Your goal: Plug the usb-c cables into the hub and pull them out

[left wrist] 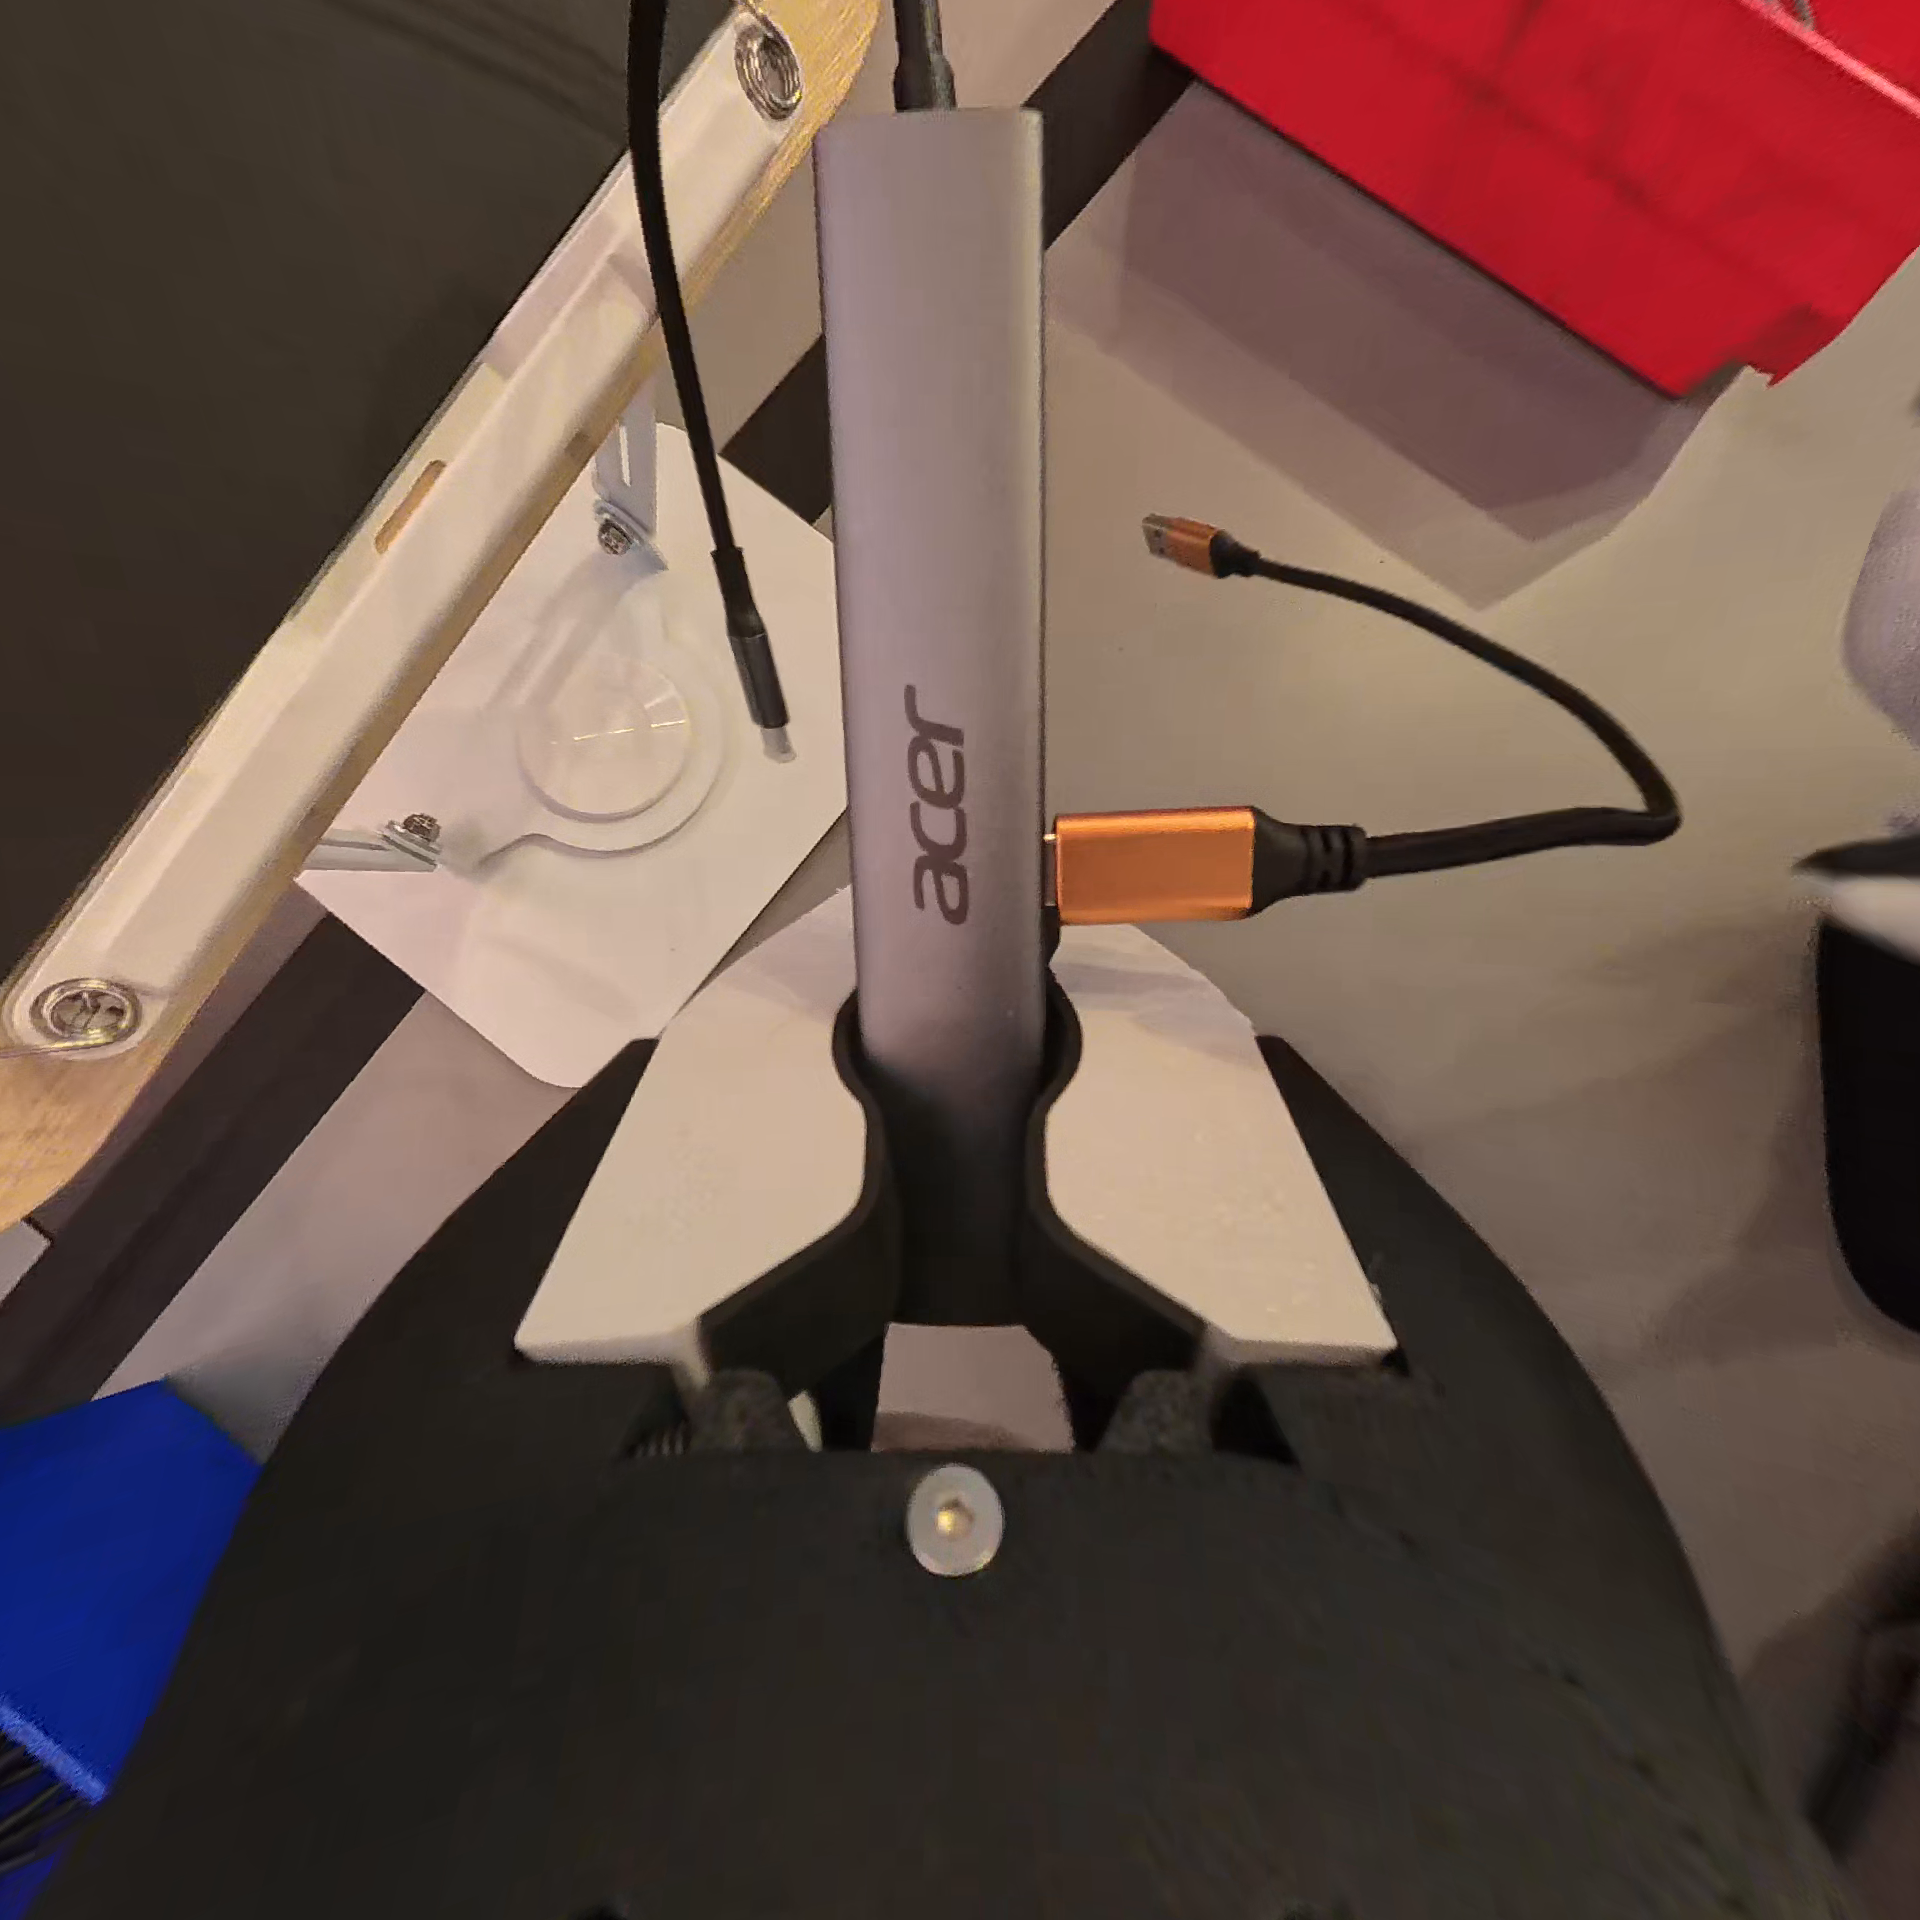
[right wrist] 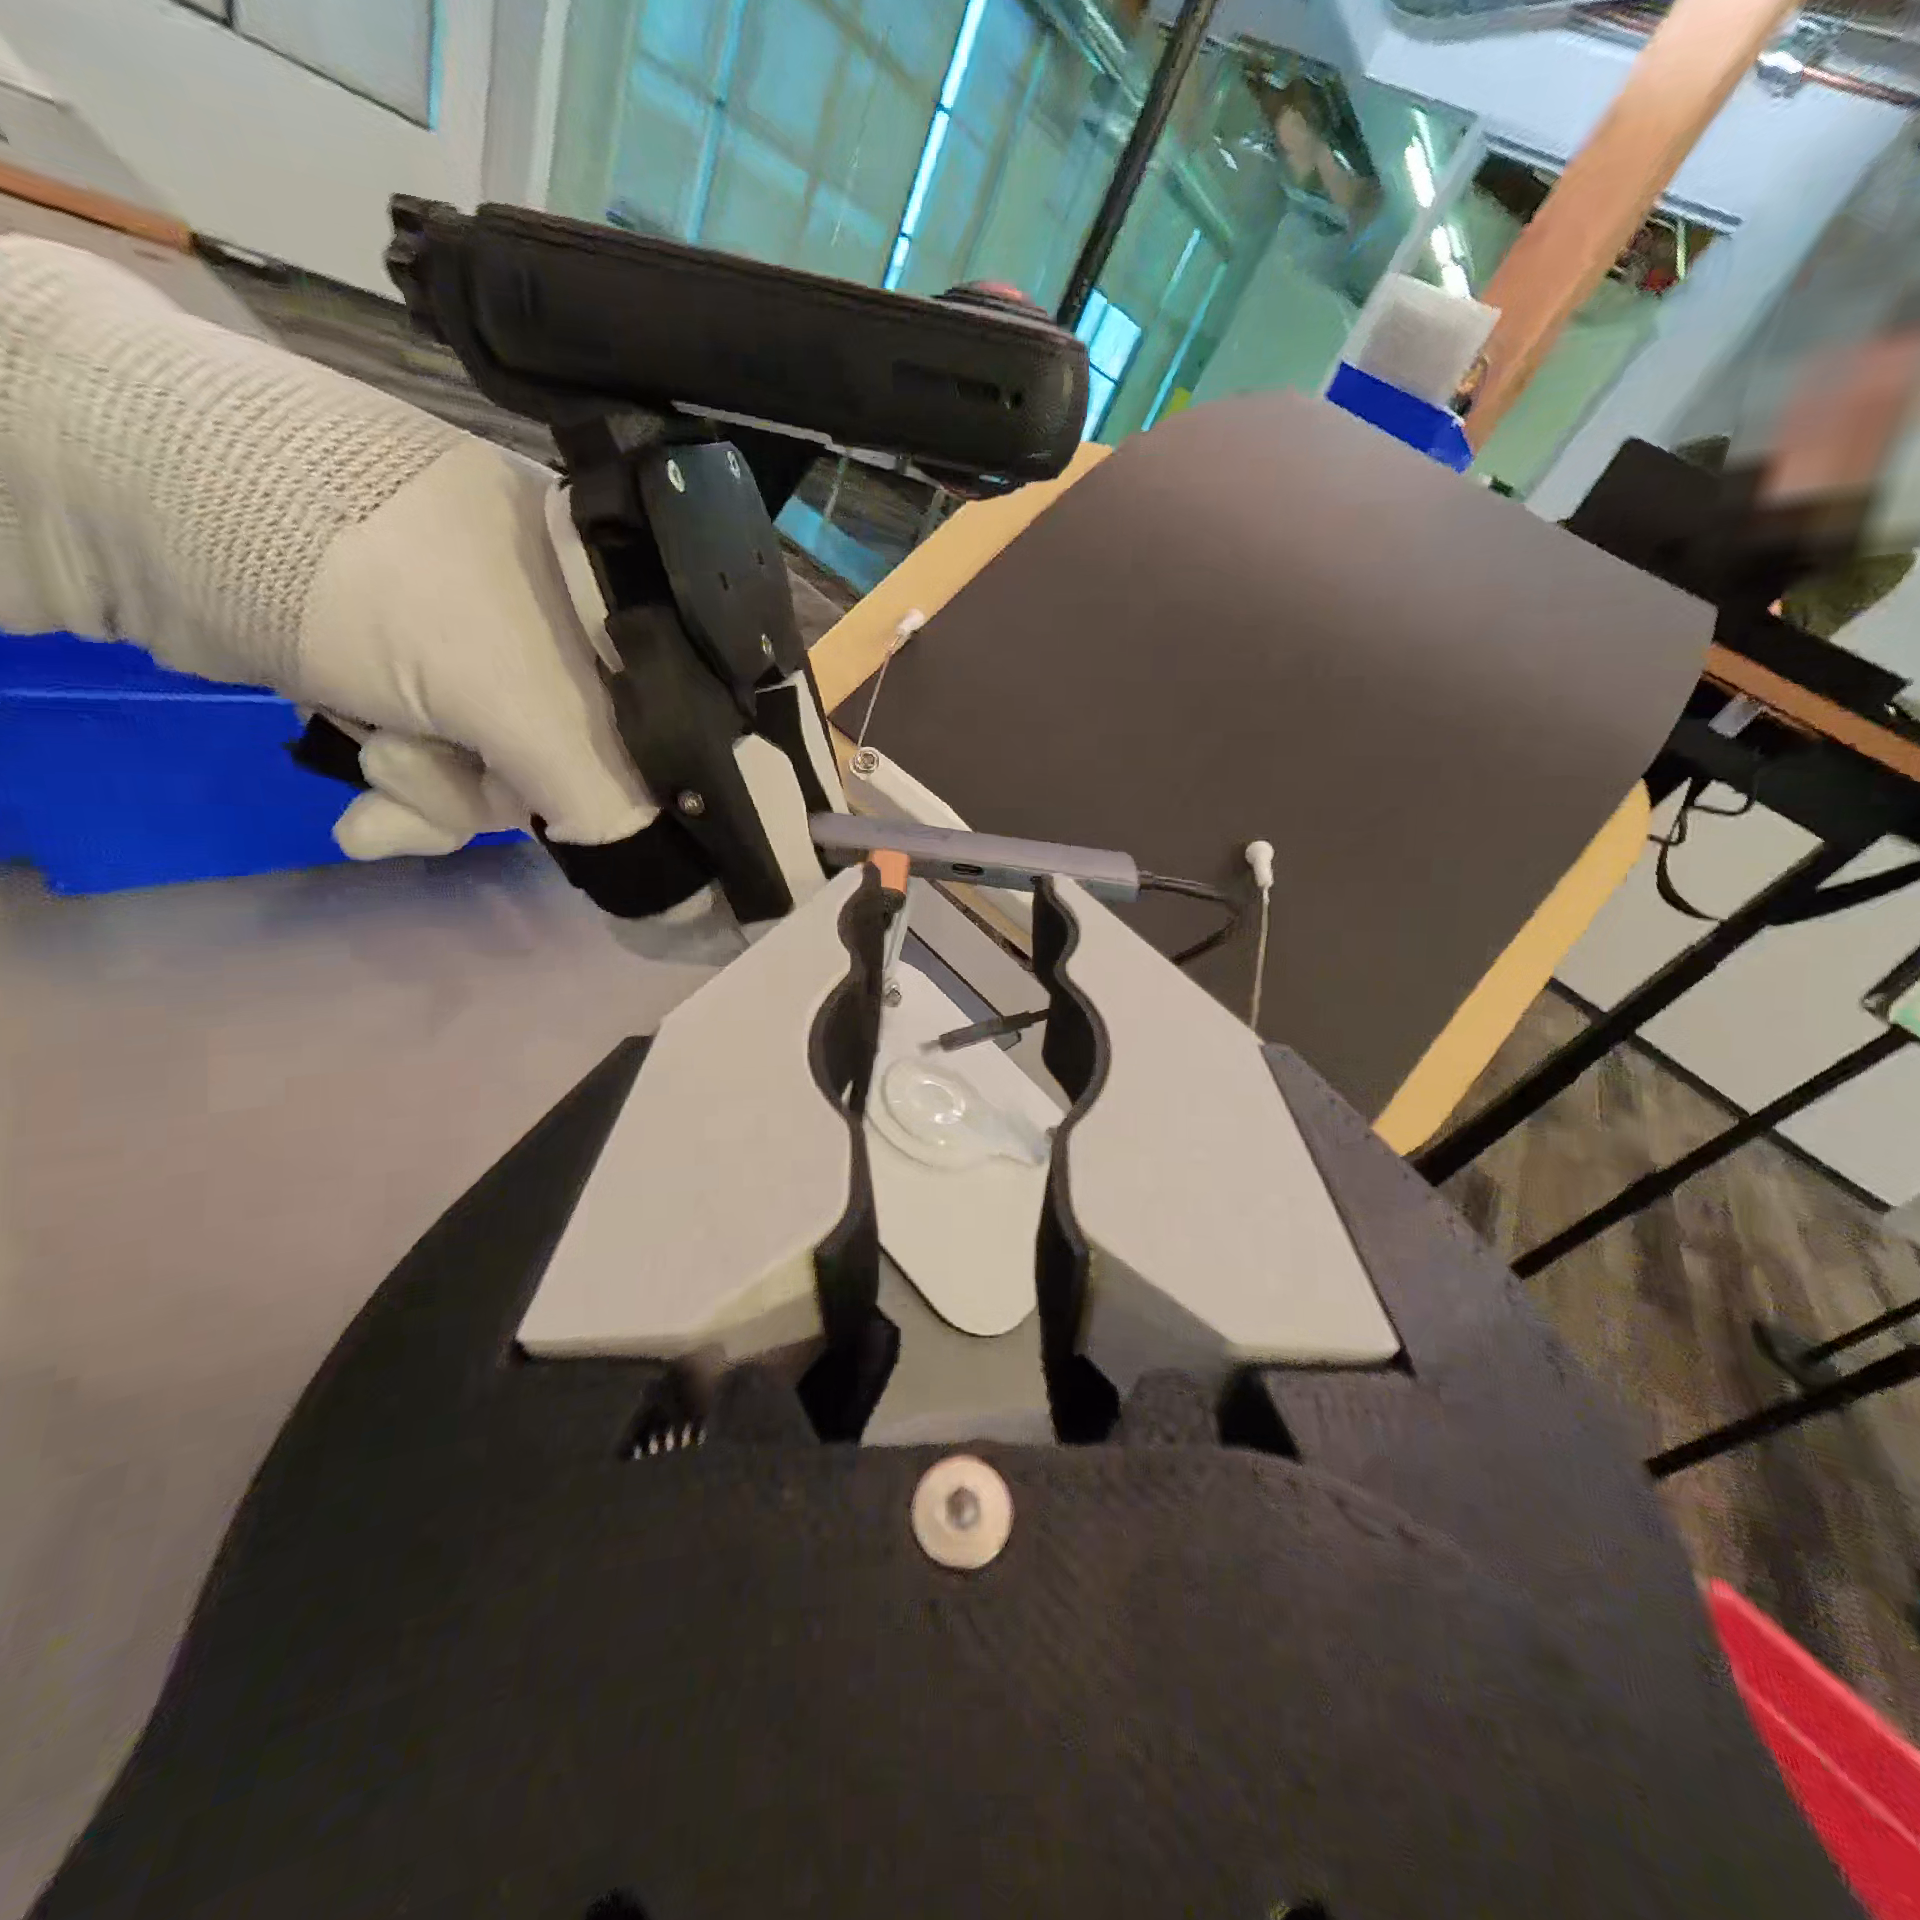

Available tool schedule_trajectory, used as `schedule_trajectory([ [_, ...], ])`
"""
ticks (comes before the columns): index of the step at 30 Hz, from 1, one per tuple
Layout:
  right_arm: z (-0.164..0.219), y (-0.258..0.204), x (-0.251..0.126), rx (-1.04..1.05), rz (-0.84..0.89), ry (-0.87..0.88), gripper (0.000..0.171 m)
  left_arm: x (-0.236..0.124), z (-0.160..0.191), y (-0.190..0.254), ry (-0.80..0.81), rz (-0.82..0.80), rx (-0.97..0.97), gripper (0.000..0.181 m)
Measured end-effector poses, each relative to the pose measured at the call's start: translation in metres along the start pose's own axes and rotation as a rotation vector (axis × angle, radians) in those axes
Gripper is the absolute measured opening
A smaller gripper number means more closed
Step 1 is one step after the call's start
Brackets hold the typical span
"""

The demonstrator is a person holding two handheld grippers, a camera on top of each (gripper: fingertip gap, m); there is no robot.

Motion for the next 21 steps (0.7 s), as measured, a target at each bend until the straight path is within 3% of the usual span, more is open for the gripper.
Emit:
schedule_trajectory([
  [5, 0.023, -0.022, 0.023, 0.045, 0.038, -0.089, 0.023, 0.004, 0.000, 0.010, 0.002, -0.052, 0.027, 0.023],
  [21, 0.043, -0.025, 0.034, 0.135, 0.006, 0.034, 0.010, 0.012, 0.002, 0.020, -0.037, -0.084, 0.115, 0.022],
])
Point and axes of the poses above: each gripper's, where its closed fingertips meet, x out along the fingers, z out of its underside, y = z × x across the jaws, the point moved 10 cm from there along -x, back along the fingers, and after that the axes turned 7 degrees about z, right-handed, at the moved point
